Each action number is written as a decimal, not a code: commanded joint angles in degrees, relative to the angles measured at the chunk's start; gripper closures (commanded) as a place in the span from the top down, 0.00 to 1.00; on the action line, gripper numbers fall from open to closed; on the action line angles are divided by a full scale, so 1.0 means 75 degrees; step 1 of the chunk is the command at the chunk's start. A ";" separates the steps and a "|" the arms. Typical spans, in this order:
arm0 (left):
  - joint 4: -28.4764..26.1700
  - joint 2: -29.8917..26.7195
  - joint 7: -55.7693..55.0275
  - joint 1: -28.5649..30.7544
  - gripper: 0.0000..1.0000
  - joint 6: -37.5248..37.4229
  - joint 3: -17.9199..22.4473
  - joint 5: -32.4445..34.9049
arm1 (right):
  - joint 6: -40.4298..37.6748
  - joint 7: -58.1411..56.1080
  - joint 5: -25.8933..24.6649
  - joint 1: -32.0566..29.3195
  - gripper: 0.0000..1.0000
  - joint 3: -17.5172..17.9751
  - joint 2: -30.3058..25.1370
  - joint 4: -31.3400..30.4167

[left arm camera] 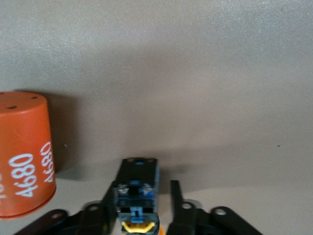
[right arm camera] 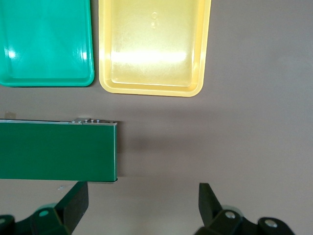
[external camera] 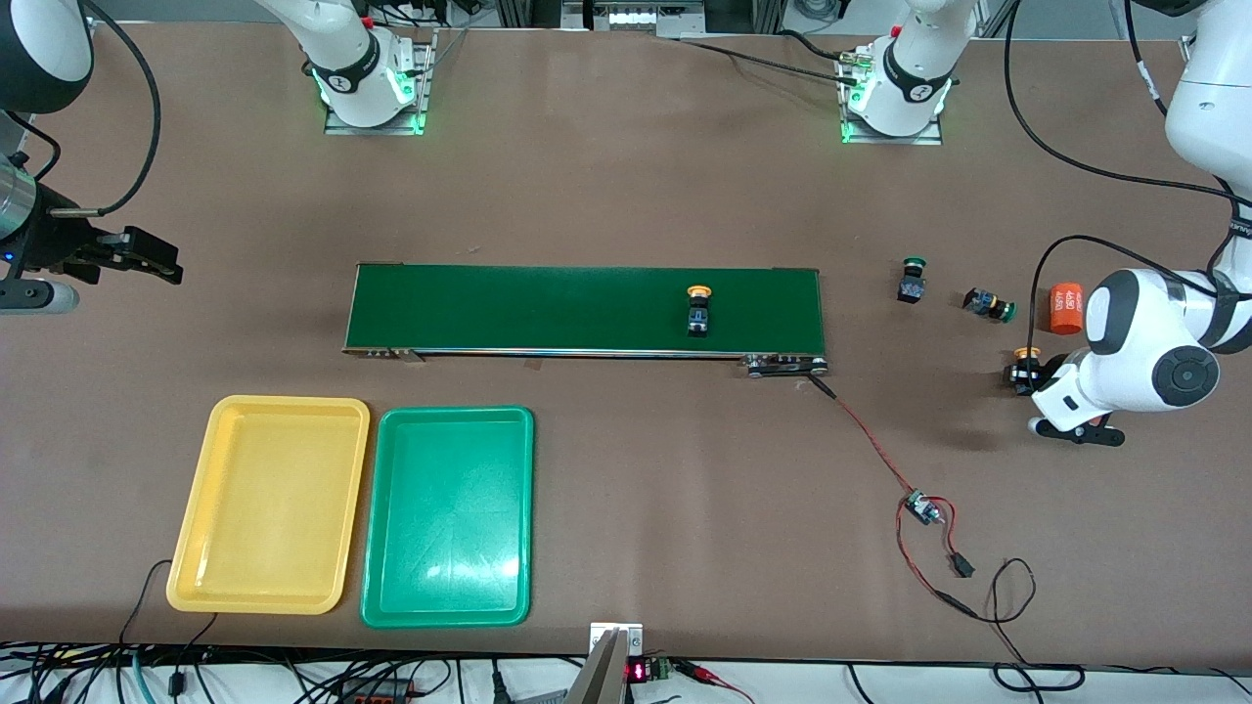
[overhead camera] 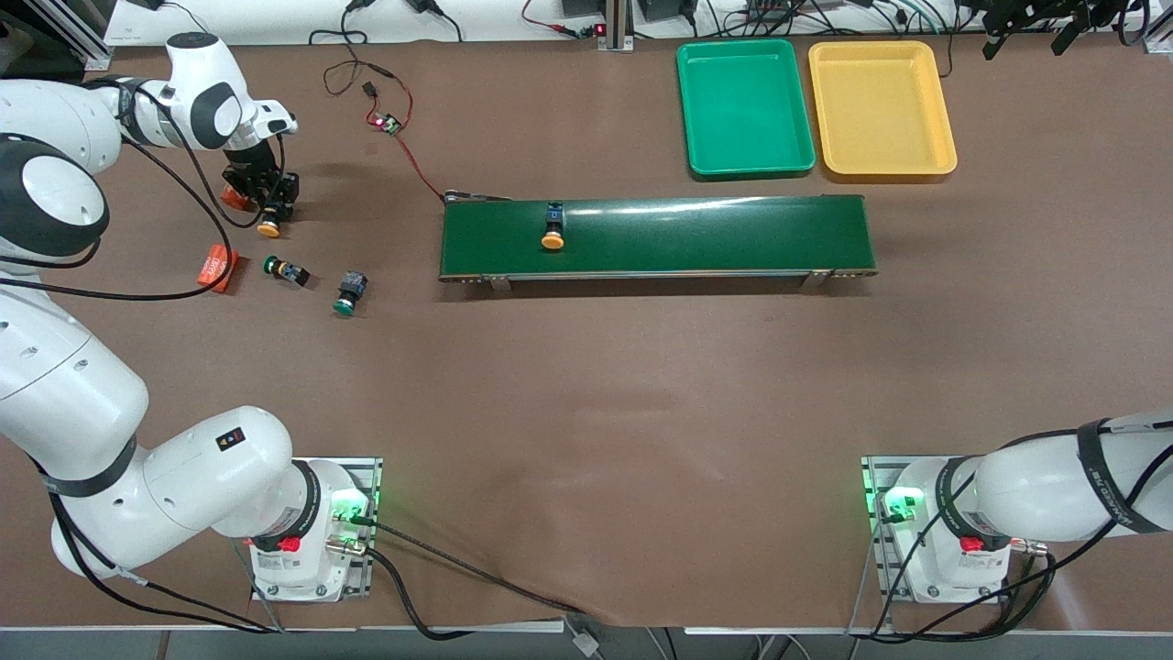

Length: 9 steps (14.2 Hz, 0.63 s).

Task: Sort buttons by color to trays
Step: 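Return the left gripper and grasp a second orange-capped button, then place the button on the belt while the right gripper approaches the belt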

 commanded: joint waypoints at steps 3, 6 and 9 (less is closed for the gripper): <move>0.0140 -0.0496 -0.0035 0.0045 0.16 -0.1110 -0.0571 0.0043 | -0.0062 -0.0030 0.0138 -0.0030 1.00 0.0002 0.0147 0.0043; 0.0362 -0.0661 -0.0829 0.0045 0.17 -0.1999 -0.1483 -0.0074 | 0.0020 0.0004 0.0254 -0.0077 1.00 -0.0045 0.0218 0.0055; 0.0538 -0.0650 -0.1896 -0.0060 0.17 -0.2366 -0.2363 -0.0846 | 0.0032 0.0028 0.0348 -0.0066 1.00 -0.0045 0.0429 0.0079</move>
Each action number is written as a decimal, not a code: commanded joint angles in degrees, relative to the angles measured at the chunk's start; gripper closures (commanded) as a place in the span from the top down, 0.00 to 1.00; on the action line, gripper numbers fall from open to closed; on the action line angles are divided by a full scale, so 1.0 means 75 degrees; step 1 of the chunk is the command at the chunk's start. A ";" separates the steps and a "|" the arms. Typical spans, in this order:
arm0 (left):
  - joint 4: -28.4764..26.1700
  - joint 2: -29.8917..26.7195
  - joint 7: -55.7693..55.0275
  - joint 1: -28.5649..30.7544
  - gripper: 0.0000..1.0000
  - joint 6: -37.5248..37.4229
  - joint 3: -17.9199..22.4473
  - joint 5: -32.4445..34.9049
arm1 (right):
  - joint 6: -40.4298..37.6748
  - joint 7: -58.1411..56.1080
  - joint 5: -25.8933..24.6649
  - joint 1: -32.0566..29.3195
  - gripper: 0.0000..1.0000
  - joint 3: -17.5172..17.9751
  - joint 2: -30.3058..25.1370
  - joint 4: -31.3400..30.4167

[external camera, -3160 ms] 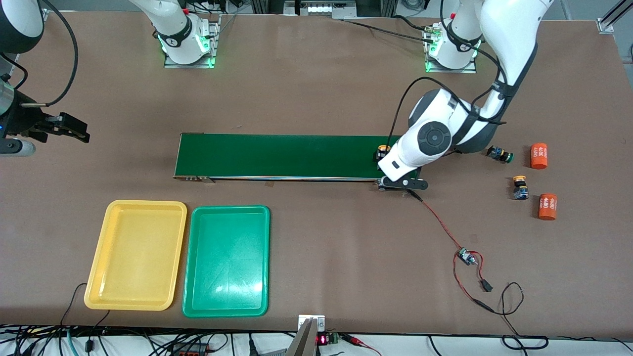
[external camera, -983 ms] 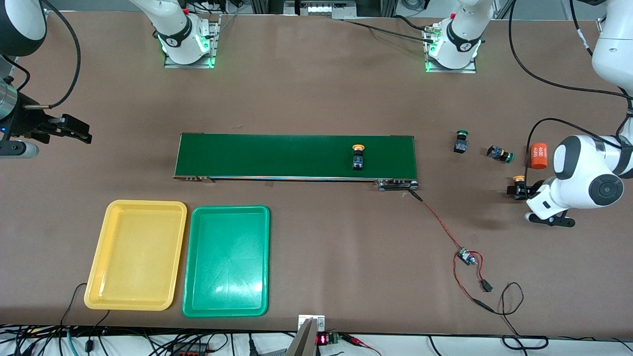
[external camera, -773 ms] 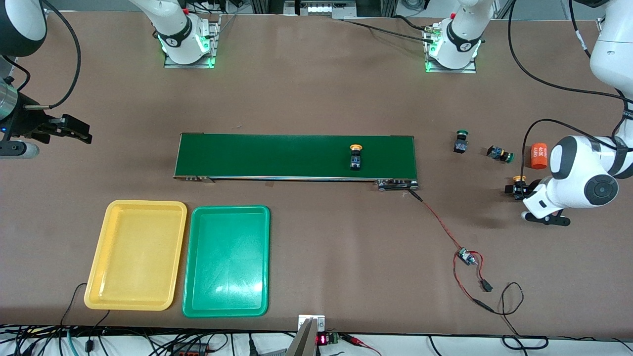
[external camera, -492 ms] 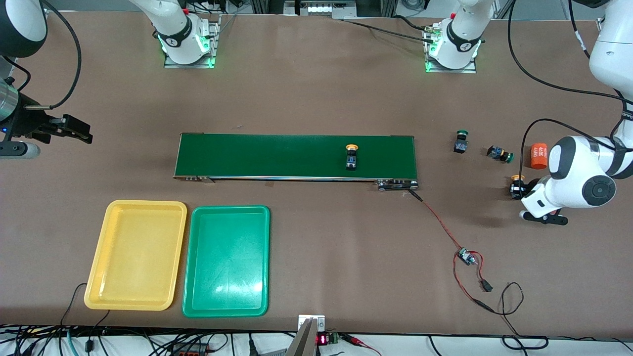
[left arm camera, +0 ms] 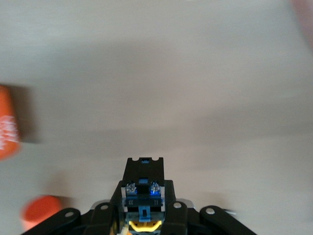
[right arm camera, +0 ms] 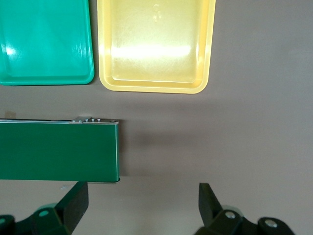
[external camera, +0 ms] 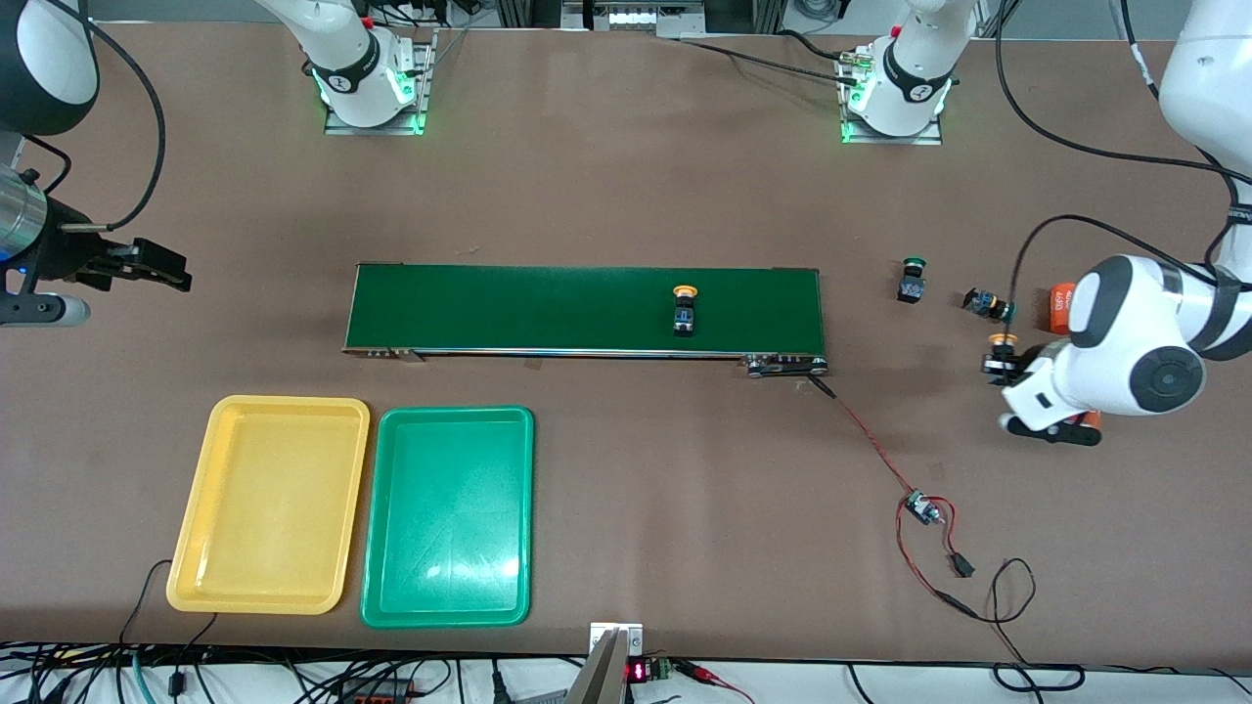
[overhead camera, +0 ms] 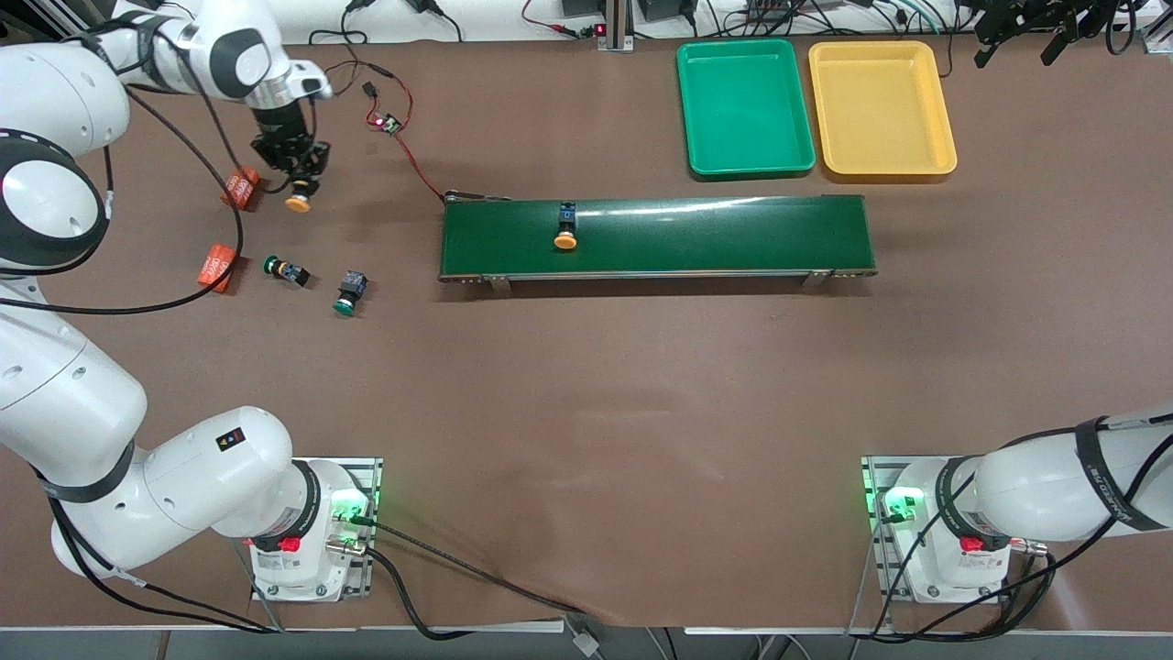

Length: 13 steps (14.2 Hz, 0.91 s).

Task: Sort buttons by color to trays
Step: 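Place the button on the belt while the right gripper approaches the belt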

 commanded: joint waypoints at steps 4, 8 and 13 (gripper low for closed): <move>0.0269 -0.0055 -0.2013 -0.0551 0.18 -0.0330 -0.1326 -0.0545 | 0.0018 -0.0069 0.0156 0.0028 1.00 0.0030 0.0311 0.0090; 0.0538 -0.0009 -0.3398 -0.1875 0.20 -0.0471 -0.1316 -0.0545 | 0.0018 -0.0058 0.0180 0.0110 1.00 0.0066 0.0416 0.0090; 0.0306 0.0214 -0.4148 -0.2639 0.19 -0.0436 -0.1292 -0.0568 | 0.0007 0.0024 0.0508 0.0110 1.00 0.0066 0.0475 0.0090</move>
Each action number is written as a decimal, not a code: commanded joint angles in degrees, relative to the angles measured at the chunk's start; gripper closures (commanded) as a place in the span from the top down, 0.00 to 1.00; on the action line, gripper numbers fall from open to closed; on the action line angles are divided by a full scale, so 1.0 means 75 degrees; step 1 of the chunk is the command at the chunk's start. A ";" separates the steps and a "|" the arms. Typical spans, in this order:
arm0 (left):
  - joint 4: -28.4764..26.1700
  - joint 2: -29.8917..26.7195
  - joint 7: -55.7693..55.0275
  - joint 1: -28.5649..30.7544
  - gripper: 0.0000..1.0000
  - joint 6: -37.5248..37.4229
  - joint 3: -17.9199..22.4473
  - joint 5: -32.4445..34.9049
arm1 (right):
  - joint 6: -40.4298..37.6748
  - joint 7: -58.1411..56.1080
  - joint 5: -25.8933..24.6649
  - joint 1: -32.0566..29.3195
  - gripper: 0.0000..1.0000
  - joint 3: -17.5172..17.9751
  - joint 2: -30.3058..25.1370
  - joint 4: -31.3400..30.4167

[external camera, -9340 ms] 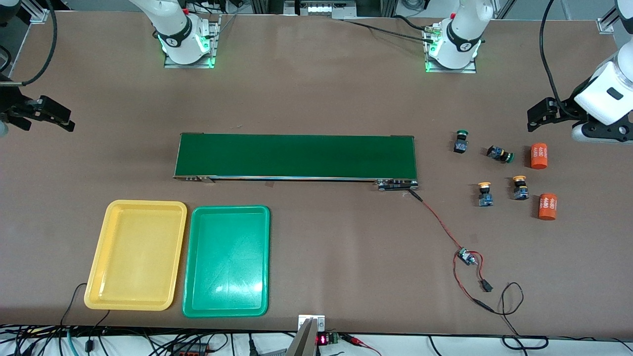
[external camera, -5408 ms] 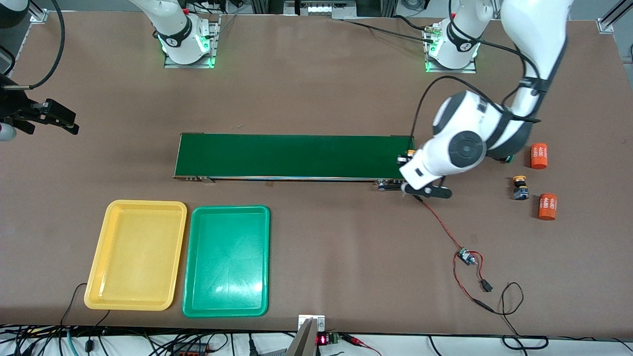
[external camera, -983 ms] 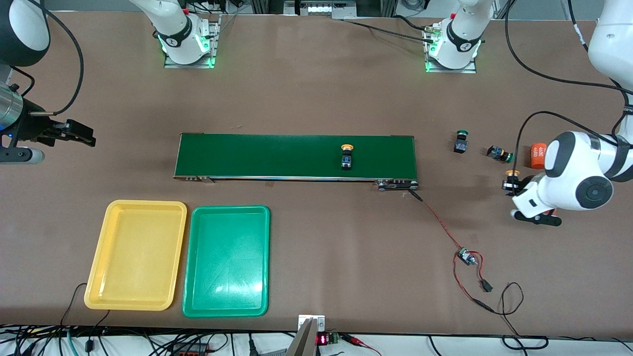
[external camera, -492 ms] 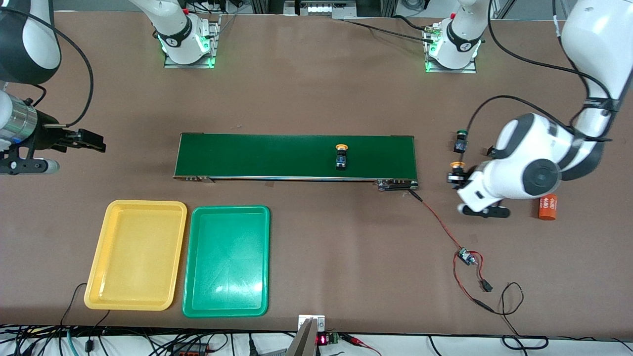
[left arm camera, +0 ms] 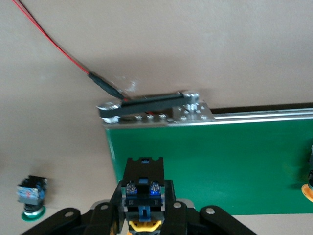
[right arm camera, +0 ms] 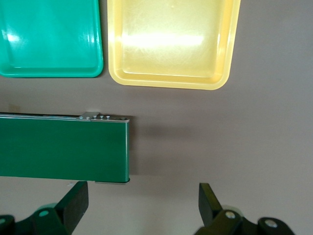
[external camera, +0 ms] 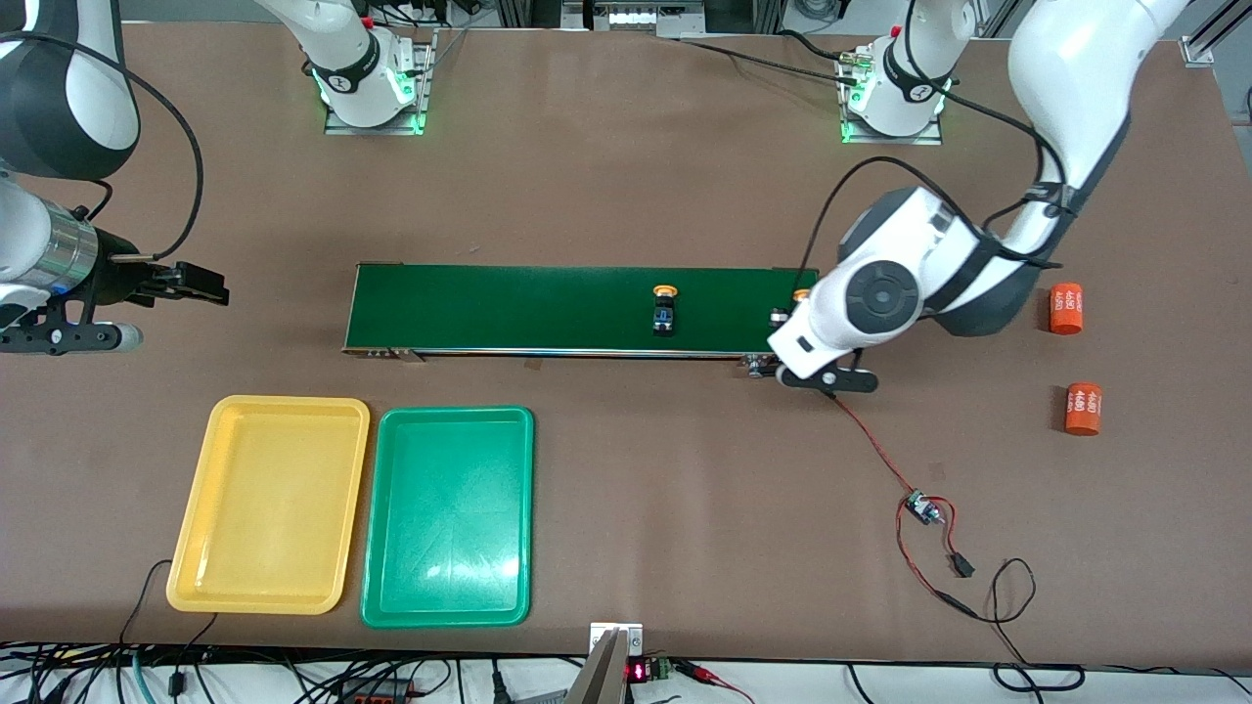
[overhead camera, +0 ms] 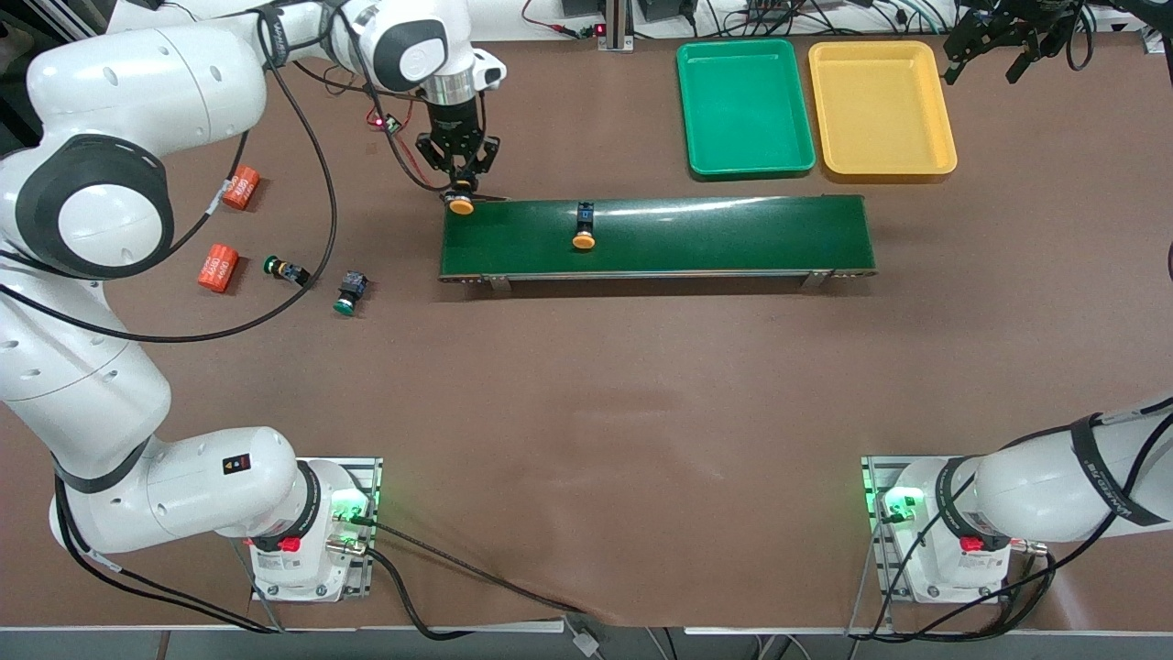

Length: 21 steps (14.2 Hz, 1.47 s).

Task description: Sort buttons by color to trays

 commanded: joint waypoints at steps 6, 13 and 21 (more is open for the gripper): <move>-0.0587 0.0332 -0.0911 -0.0442 0.20 0.0587 0.0103 -0.0073 | 0.0048 0.0013 0.0363 0.0007 1.00 0.0006 0.0033 0.0100; -0.0611 0.0485 -0.0876 -0.0489 0.99 0.0658 0.0139 0.0033 | 0.0165 0.0048 0.0504 0.0299 1.00 0.0006 0.0197 0.0088; -0.0097 -0.0229 -0.0747 0.0529 1.00 0.0366 -0.0503 -0.0096 | 0.0657 0.0539 0.0516 0.1061 1.00 0.0006 0.0771 0.0053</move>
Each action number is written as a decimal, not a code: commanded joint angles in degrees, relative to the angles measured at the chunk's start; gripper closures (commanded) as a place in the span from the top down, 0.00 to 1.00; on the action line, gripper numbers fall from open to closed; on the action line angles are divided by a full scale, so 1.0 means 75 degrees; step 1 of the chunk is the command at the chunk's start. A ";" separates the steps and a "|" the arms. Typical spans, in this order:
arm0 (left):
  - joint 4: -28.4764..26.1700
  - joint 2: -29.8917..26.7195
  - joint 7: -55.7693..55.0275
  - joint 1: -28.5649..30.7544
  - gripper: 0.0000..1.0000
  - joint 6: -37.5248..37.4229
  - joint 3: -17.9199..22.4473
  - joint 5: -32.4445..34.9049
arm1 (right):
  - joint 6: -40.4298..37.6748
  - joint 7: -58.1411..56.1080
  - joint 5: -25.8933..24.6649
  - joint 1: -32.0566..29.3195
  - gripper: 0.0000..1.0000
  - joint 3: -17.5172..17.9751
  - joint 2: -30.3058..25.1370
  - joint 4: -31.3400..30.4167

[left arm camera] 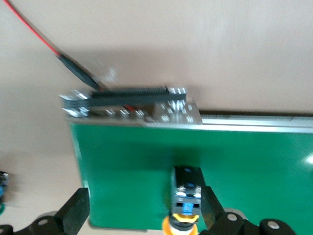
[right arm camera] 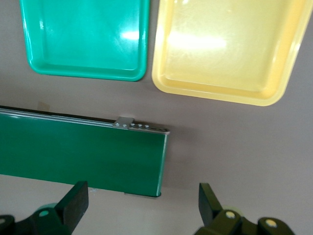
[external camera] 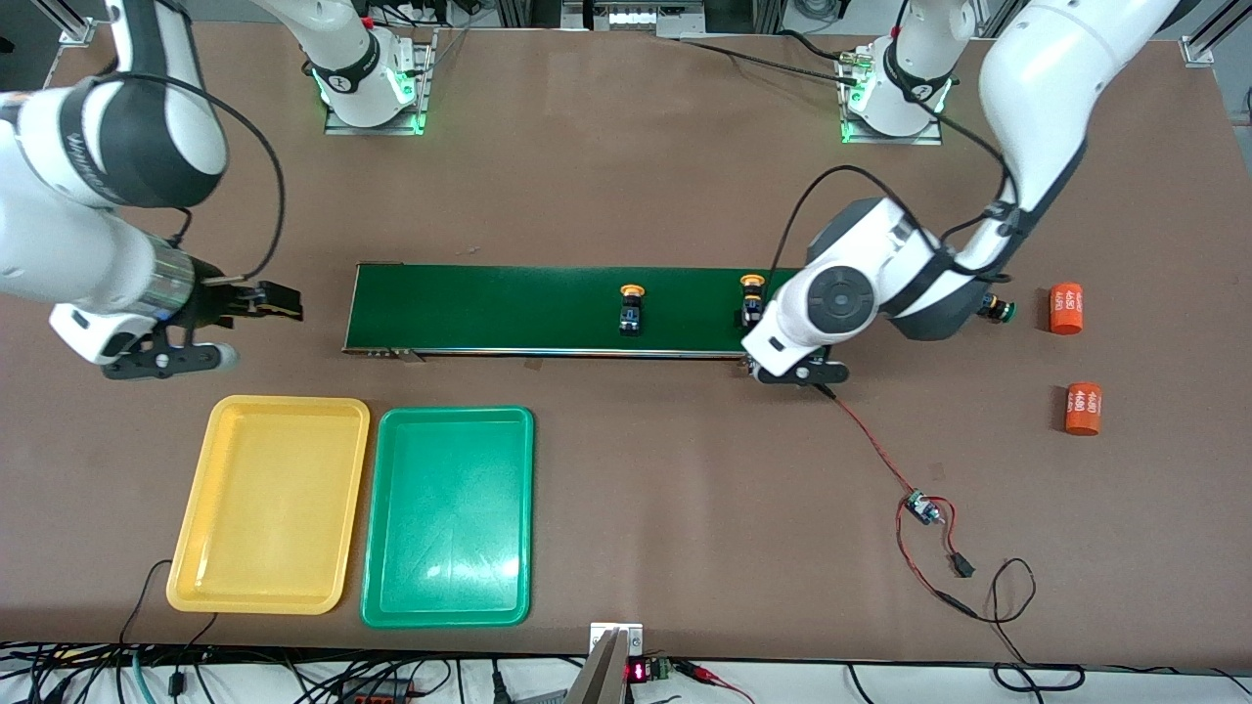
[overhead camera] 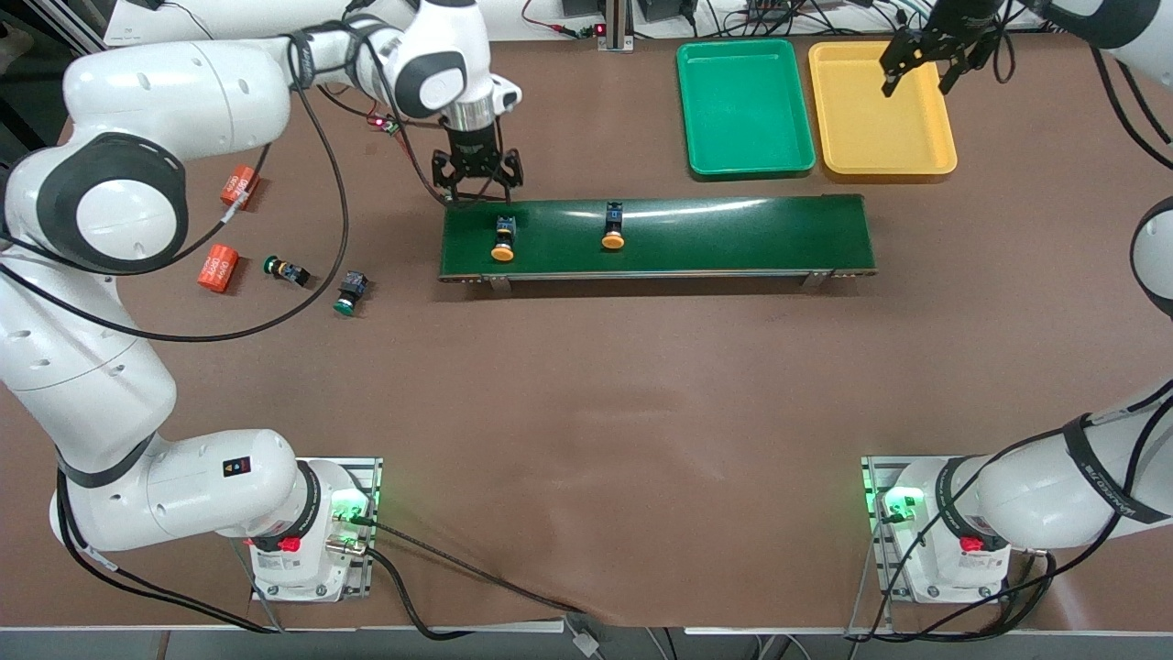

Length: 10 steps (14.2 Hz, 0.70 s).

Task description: Sort buttons by color to trays

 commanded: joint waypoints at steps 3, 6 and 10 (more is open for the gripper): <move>0.0553 -0.0373 0.0097 0.0953 1.00 -0.0713 -0.0891 -0.0187 | 0.0311 0.1308 0.0113 0.0759 1.00 -0.0030 0.0288 0.0066; 0.0835 -0.0373 0.0436 0.1409 1.00 -0.1088 -0.0880 -0.0187 | 0.0568 0.2236 0.0113 0.1428 1.00 -0.0030 0.0452 0.0066; 0.0847 -0.0326 0.1010 0.1762 1.00 -0.1101 -0.0845 -0.0175 | 0.0674 0.2343 0.0907 0.1979 1.00 -0.0030 0.0686 0.0066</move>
